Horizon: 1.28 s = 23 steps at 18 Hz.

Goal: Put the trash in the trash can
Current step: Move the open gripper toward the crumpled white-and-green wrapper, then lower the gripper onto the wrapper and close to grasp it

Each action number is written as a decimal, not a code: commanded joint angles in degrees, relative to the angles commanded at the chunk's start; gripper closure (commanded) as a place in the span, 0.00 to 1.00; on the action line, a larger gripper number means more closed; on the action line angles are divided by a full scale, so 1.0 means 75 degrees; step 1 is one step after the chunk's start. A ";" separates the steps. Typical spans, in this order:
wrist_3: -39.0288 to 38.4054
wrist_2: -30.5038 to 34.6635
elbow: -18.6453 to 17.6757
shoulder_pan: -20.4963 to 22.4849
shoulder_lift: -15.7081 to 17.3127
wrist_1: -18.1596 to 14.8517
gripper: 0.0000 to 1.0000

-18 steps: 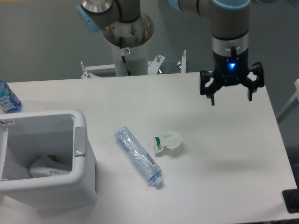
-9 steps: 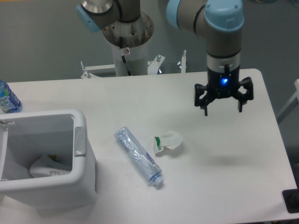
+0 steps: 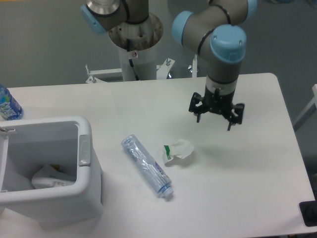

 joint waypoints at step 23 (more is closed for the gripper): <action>-0.0644 0.0047 -0.0141 -0.0598 -0.0798 0.0856 1.00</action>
